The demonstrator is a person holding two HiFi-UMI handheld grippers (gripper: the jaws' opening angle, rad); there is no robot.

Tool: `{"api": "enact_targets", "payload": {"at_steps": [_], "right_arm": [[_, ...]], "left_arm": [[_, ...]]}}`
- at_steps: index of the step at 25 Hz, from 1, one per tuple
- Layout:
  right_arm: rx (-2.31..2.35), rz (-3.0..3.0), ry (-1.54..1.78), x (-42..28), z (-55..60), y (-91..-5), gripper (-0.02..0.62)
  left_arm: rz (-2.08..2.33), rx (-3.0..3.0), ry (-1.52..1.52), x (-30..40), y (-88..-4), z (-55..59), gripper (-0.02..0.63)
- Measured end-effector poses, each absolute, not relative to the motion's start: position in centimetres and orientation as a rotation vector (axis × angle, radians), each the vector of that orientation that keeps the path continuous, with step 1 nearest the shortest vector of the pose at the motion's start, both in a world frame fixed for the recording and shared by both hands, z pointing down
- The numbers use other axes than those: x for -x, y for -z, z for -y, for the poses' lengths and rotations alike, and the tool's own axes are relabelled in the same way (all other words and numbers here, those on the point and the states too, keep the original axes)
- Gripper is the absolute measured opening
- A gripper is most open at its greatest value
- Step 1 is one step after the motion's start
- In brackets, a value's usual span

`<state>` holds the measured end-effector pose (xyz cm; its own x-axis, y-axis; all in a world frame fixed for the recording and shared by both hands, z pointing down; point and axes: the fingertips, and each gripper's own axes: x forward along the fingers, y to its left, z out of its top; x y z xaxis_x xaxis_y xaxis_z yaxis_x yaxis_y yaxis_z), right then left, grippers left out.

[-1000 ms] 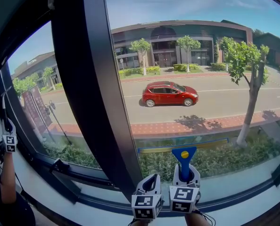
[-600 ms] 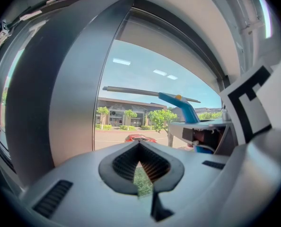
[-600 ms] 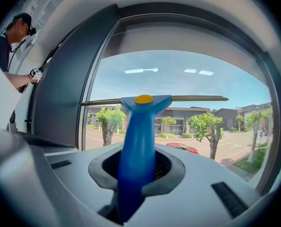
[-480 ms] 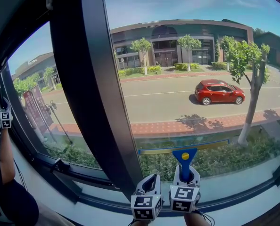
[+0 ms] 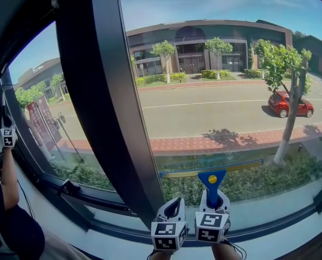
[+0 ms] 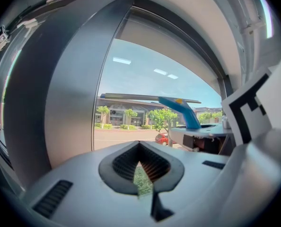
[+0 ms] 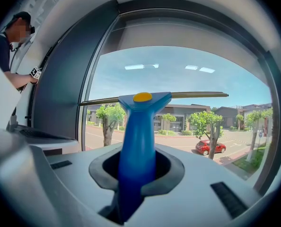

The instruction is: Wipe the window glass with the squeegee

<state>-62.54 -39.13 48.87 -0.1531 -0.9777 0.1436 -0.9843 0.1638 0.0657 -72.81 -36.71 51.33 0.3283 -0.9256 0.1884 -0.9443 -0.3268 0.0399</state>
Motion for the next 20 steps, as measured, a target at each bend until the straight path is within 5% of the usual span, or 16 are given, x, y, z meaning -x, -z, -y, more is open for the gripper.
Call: {"api": "enact_targets", "payload": {"at_steps": [20], "right_arm": [[-1.899, 2.245, -0.124, 63.0, 38.9, -51.1, 0.064]], "left_arm": [[1.727, -2.42, -0.222, 72.8, -51.6, 36.3, 0.0]]}}
